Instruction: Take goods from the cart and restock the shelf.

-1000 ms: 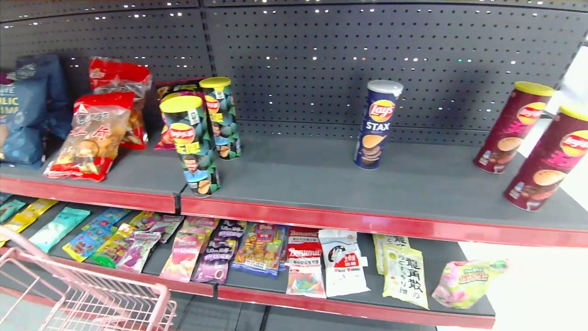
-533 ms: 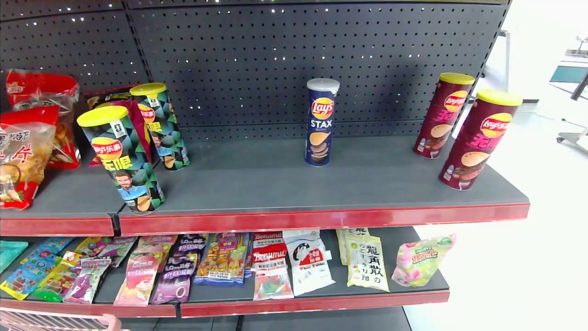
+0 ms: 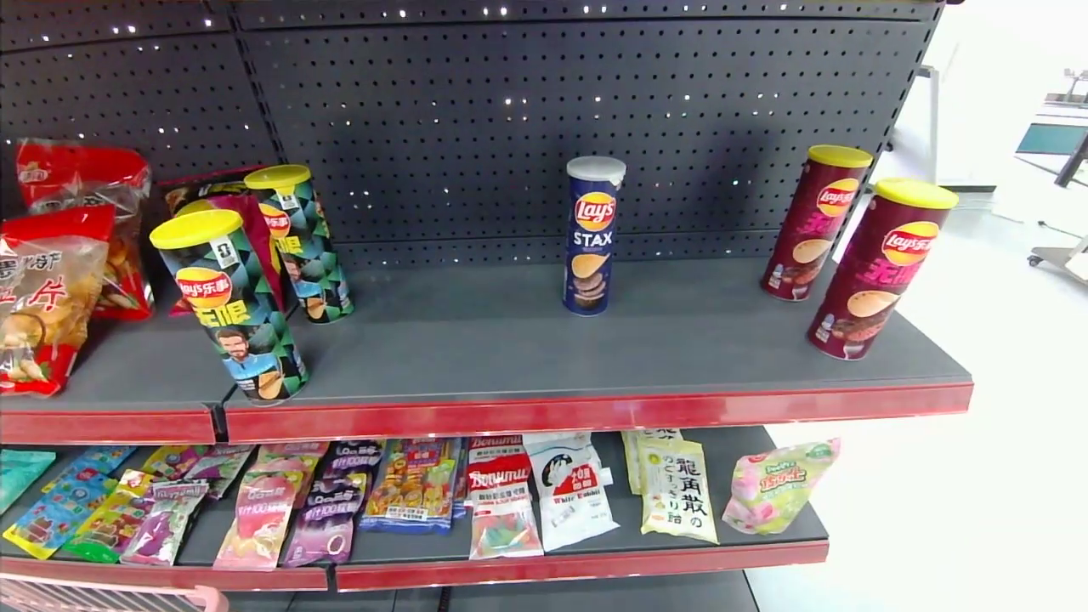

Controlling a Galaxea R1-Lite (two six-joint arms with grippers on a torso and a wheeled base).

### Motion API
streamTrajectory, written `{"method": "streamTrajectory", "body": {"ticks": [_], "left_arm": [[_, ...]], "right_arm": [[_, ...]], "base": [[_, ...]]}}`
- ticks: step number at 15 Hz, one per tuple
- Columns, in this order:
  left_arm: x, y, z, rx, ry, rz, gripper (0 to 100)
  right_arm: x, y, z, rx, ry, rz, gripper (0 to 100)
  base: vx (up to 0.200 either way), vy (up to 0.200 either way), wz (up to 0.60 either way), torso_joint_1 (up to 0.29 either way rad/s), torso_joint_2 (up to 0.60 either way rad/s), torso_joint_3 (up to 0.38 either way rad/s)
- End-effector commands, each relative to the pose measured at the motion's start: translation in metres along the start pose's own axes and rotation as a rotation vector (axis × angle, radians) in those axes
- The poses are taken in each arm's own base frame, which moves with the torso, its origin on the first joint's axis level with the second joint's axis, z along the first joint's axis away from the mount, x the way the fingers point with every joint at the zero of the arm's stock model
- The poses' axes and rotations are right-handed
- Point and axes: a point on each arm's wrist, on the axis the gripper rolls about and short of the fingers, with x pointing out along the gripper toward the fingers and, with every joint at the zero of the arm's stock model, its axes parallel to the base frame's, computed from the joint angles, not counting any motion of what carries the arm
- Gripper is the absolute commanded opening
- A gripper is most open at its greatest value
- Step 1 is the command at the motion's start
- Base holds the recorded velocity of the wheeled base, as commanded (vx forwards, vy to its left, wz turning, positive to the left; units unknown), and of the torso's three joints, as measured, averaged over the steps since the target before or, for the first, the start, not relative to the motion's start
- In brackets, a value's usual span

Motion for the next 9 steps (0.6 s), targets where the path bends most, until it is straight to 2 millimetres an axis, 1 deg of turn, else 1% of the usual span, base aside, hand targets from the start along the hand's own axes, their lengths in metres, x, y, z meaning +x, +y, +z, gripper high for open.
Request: {"method": "streamTrajectory", "body": {"ticks": [1,3,4,9], "left_arm": [[0.0012,0.0000,-0.0002,0.002,0.005,-0.004,0],[0.0008,0.0001,0.0002,0.002,0.003,-0.002,0],[0.0006,0.0002,0.0006,0.002,0.001,-0.001,0],[0.0008,0.0001,0.0002,0.002,0.003,0.000,0]], "right_arm": [[0.0000,0.0000,0.0000,0.000,0.001,0.000,100],[0.0000,0.0000,0.0000,0.000,0.001,0.000,100],[0.0000,0.0000,0.0000,0.000,0.001,0.000,100],[0.0000,0.0000,0.0000,0.000,0.001,0.000,100]], "base": [[0.000,0.000,0.00,0.154,-0.36,-0.207],[0.000,0.000,0.00,0.166,-0.37,-0.217],[0.000,0.000,0.00,0.095,-0.23,-0.110],[0.000,0.000,0.00,0.005,-0.01,-0.007]]}}
